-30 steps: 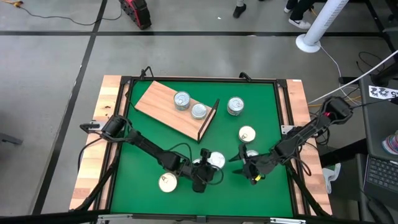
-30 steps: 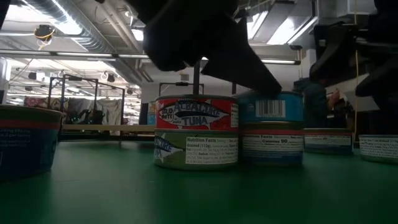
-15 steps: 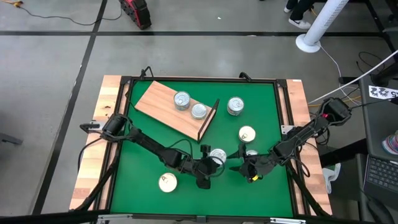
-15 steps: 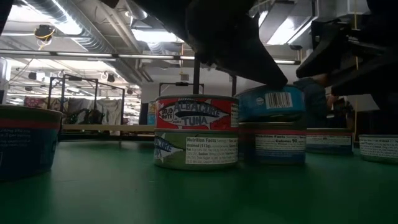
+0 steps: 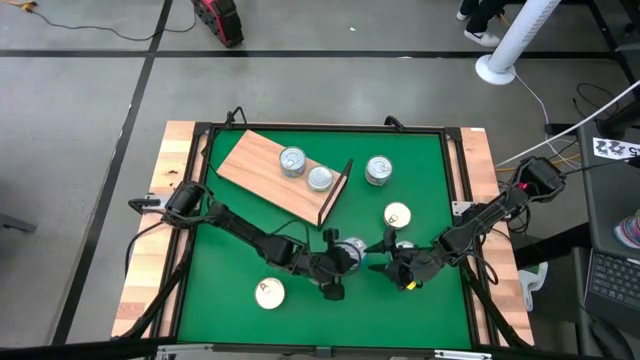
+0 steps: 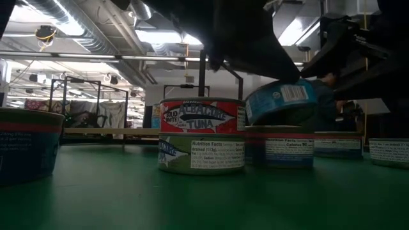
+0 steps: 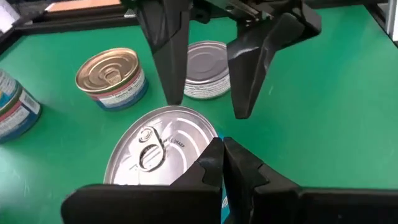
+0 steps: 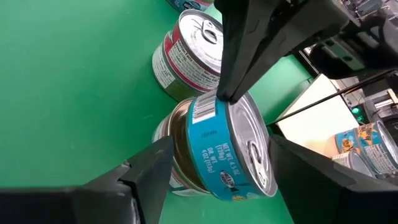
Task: Stack canned seafood by type on shelf
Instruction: Stack the sky blue tuna can on top of the sky blue tuna can
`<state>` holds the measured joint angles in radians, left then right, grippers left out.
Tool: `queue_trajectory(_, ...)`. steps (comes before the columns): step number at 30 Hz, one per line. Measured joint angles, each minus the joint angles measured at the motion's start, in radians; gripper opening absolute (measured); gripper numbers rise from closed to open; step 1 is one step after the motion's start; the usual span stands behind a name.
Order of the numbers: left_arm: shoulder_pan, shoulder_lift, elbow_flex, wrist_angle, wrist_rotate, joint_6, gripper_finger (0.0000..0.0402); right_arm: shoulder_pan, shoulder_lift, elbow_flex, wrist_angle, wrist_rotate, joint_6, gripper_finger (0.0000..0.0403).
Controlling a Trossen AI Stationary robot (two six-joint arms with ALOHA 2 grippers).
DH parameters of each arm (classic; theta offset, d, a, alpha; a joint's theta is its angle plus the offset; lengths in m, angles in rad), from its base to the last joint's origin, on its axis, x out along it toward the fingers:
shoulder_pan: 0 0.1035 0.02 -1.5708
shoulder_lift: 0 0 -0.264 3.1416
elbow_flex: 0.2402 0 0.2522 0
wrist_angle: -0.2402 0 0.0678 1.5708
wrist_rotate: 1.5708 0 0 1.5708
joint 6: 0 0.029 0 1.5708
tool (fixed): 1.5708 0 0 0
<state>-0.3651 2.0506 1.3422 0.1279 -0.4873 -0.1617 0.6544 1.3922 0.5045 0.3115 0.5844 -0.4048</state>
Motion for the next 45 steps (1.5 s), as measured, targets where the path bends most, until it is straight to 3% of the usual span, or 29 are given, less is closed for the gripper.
queue_trajectory(23,-0.001,0.000,0.000,0.042,0.009,-0.029,0.0001,0.000,0.140,0.000,0.078,0.161,-0.078,0.0260)
queue_trajectory(27,-0.001,0.000,0.000,0.041,0.014,-0.046,0.0001,0.000,0.140,0.000,0.105,0.166,-0.078,0.0238)
queue_trajectory(37,0.001,-0.004,0.002,0.053,0.008,-0.042,0.0001,0.000,0.140,0.000,0.104,0.142,-0.078,0.0137)
queue_trajectory(45,0.000,-0.004,0.002,0.052,0.009,0.034,0.0036,0.000,0.140,0.001,0.110,0.128,-0.014,0.0146)
